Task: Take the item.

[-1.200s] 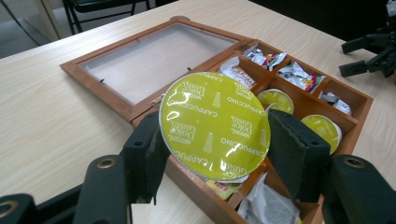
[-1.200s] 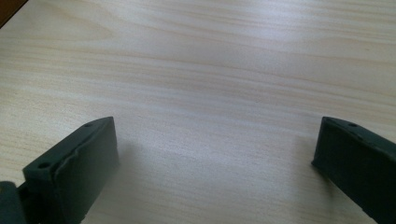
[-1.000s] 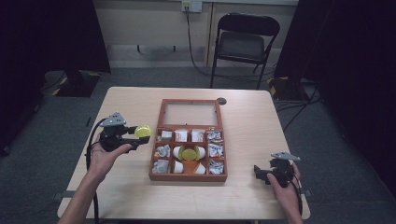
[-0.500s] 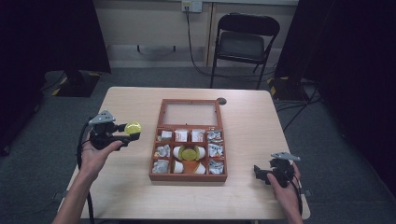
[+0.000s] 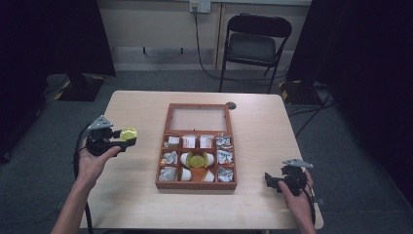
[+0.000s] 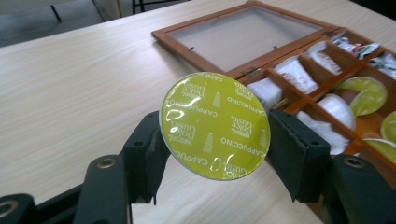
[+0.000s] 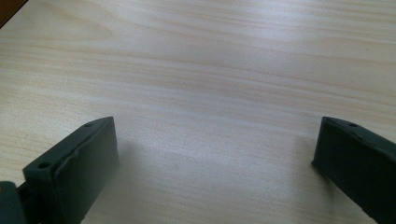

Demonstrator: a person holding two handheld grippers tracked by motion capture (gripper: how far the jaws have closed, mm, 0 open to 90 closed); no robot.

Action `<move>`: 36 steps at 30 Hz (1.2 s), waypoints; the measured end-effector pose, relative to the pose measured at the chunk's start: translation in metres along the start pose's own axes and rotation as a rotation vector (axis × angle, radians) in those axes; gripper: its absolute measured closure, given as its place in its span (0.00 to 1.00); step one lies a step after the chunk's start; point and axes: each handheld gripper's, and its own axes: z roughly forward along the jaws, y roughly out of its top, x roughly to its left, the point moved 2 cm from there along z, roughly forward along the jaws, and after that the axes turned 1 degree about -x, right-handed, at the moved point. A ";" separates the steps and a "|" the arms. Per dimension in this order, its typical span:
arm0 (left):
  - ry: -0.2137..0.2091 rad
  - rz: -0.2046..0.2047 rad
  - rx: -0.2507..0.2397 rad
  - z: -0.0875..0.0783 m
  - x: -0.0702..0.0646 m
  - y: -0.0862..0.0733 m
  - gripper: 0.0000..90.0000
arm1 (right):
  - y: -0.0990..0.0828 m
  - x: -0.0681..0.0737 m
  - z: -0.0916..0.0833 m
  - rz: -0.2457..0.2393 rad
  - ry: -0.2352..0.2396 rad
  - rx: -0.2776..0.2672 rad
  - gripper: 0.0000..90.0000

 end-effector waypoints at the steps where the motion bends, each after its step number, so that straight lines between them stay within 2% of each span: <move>1: 0.003 -0.011 0.001 0.001 0.002 -0.002 0.45 | 0.000 0.000 0.000 0.000 0.000 0.000 0.00; 13: 0.020 -0.050 0.030 0.011 0.014 -0.017 0.45 | 0.000 0.000 0.000 -0.001 0.001 0.000 0.00; 24: 0.019 -0.040 0.078 0.027 0.013 -0.026 0.45 | 0.000 0.000 0.000 -0.001 0.001 0.000 0.00; 30: 0.009 -0.011 0.108 0.038 0.009 -0.030 0.45 | 0.000 0.000 0.000 -0.001 0.001 0.000 0.00; 36: 0.000 -0.022 0.122 0.048 0.008 -0.035 0.45 | 0.000 0.000 0.000 -0.001 0.001 0.000 0.00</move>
